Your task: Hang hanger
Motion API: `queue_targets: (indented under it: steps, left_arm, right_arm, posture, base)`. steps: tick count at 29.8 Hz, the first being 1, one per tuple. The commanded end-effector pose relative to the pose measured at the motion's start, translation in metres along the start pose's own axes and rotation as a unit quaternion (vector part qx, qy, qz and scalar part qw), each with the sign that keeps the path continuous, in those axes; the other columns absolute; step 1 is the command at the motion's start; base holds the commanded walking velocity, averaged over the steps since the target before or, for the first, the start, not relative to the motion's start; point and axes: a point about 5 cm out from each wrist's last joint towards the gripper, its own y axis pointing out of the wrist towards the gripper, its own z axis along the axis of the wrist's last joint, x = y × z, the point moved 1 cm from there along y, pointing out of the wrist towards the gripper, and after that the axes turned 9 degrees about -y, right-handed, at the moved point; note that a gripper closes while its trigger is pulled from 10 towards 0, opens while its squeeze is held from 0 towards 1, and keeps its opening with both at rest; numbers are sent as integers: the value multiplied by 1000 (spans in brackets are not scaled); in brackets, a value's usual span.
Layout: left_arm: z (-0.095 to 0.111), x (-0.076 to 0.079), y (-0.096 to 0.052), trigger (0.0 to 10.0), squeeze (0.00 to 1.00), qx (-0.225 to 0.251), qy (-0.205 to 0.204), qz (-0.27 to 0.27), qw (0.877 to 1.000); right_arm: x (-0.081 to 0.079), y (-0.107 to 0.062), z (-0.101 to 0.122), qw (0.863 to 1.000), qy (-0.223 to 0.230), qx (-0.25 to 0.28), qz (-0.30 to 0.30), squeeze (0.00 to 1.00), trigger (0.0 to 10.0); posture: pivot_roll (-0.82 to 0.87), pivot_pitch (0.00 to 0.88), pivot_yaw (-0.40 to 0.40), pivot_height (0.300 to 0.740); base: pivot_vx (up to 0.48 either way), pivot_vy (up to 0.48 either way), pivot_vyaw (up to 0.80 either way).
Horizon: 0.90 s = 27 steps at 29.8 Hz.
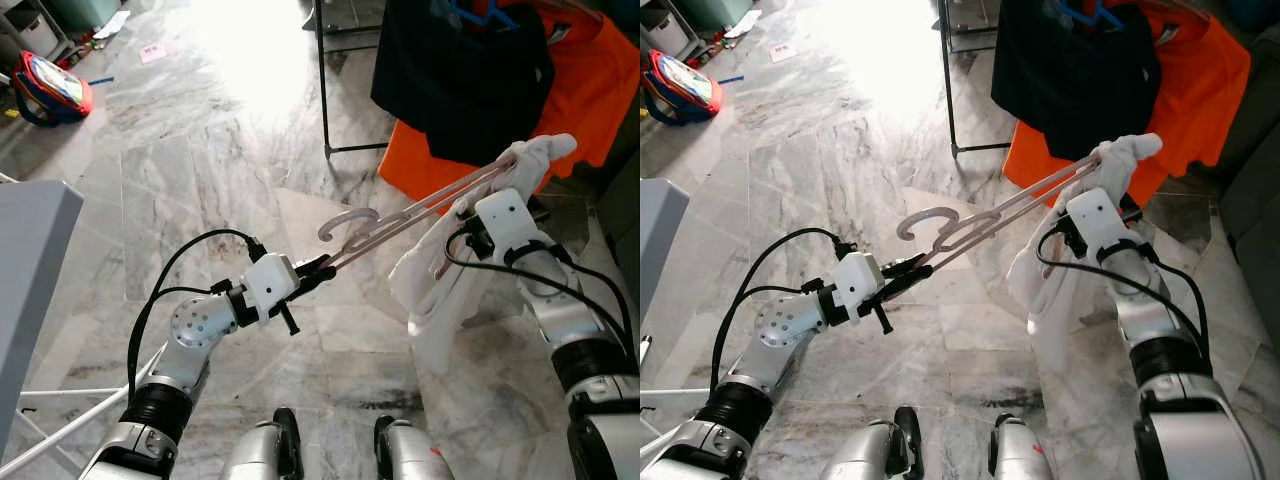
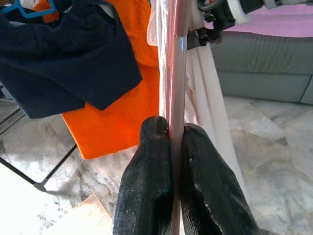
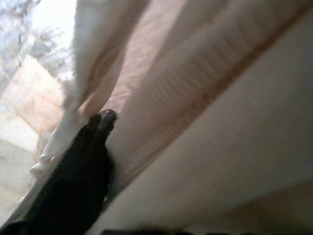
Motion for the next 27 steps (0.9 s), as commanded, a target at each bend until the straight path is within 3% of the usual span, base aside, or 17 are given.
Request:
queue_targets:
  steps: [1, 9, 27]
  left_arm:
    - [3, 1, -3, 0, 0, 12, -1, 1, 1000]
    - [4, 5, -3, 0, 0, 9, -4, -1, 1000]
    - [-1, 5, -3, 0, 0, -10, 2, -7, 1000]
  right_arm:
    - [-2, 0, -4, 1000, 25, -10, -4, 0, 0]
    - [-2, 3, -6, 997, 79, -15, -24, 0, 0]
    - [20, -12, -27, 991, 119, -15, -56, 0, 0]
  posture:
    - [-56, 257, 57, 740]
    - [-53, 253, 51, 740]
    - [-82, 250, 64, 740]
  base:
    - [0, 0, 0]
    - [0, 0, 0]
    - [0, 0, 0]
